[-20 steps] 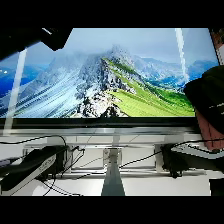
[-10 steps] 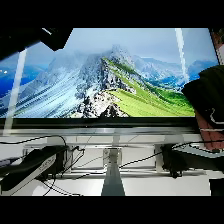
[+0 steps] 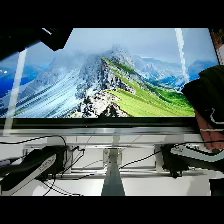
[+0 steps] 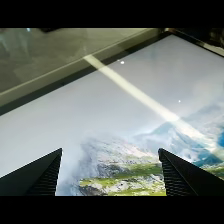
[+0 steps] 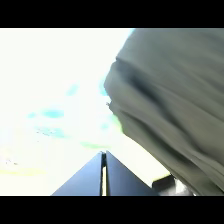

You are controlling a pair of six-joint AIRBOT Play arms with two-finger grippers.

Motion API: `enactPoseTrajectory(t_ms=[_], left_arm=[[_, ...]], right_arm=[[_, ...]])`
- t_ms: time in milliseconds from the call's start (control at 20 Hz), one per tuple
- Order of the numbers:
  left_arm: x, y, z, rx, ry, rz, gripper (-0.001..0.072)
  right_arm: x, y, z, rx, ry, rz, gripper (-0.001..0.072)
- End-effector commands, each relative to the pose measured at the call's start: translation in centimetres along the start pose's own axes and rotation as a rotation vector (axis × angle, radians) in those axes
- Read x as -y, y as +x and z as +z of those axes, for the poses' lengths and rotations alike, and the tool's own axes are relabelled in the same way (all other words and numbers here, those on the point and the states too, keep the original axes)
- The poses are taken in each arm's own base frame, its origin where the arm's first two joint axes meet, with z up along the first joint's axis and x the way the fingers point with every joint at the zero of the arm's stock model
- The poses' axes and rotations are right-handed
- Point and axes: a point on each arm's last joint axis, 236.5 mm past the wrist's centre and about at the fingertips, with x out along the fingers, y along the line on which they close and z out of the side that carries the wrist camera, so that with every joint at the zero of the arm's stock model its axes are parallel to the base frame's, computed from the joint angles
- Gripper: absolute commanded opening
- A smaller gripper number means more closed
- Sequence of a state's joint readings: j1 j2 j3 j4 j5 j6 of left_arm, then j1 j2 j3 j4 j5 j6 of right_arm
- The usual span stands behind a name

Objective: Fold the clothes and pants, and hang the long-sleeved shirts on hangers.

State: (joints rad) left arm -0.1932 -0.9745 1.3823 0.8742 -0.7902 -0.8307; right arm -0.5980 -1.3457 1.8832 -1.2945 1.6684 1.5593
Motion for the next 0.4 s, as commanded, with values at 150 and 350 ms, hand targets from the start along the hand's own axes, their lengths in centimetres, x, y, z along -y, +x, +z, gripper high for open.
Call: enactPoseTrajectory(t_ms=[150, 350], left_arm=[[0.0, 0.0, 0.0, 0.0, 0.001, 0.0, 0.0696], [0.0, 0.0, 0.0, 0.0, 0.001, 0.0, 0.0696]], right_arm=[[-17.3, 0.5, 2.3, 0.283, -0.615, -0.004, 0.003], [-23.0, -0.4, 1.5, 0.393, -0.796, -0.04, 0.003]])
